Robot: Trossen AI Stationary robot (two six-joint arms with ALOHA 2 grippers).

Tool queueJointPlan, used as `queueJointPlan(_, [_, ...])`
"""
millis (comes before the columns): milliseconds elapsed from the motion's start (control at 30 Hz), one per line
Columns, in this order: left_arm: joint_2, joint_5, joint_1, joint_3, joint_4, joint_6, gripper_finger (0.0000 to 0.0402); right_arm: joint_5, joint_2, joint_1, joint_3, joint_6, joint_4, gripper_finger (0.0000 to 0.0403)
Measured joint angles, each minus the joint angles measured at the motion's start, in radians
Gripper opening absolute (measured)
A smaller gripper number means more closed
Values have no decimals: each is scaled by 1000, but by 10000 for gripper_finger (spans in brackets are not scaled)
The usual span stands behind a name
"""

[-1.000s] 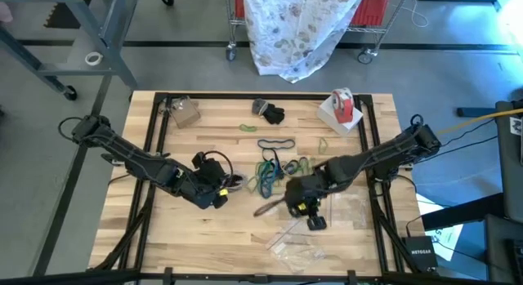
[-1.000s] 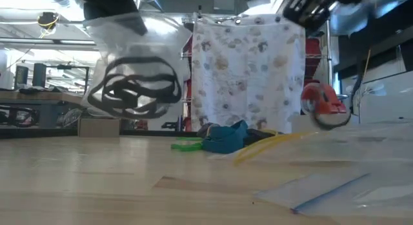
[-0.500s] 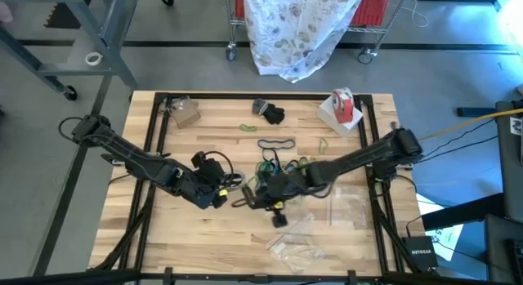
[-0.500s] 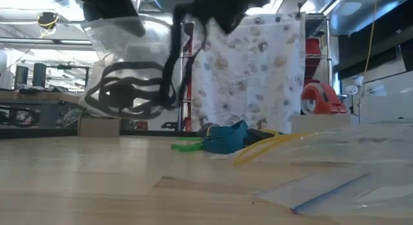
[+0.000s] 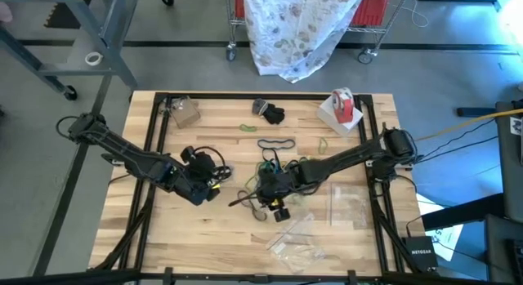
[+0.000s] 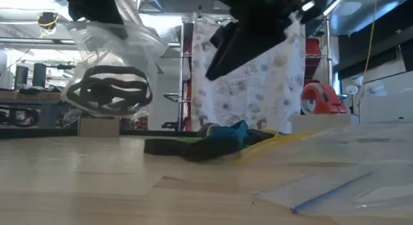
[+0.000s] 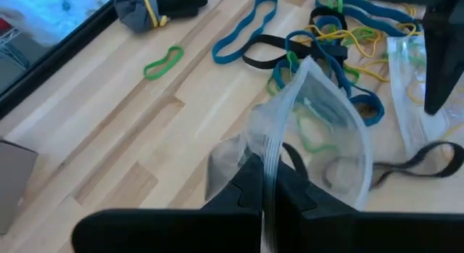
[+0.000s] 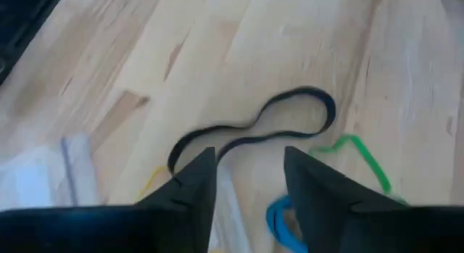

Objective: Sort rubber bands
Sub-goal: Put the black rubber band into the transparent zip bag

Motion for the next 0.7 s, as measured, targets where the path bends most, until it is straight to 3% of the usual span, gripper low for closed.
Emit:
queueJointPlan(167, [2, -1, 0, 0, 3, -23, 0, 1, 5, -1, 0, 10, -26, 174])
queueJointPlan(400, [4, -1, 3, 0, 8, -29, 0, 7, 125, -1, 0, 306, 170, 173])
queueJointPlan(700, [4, -1, 3, 0, 28, -6, 0, 49, 211, -17, 0, 563, 211, 173])
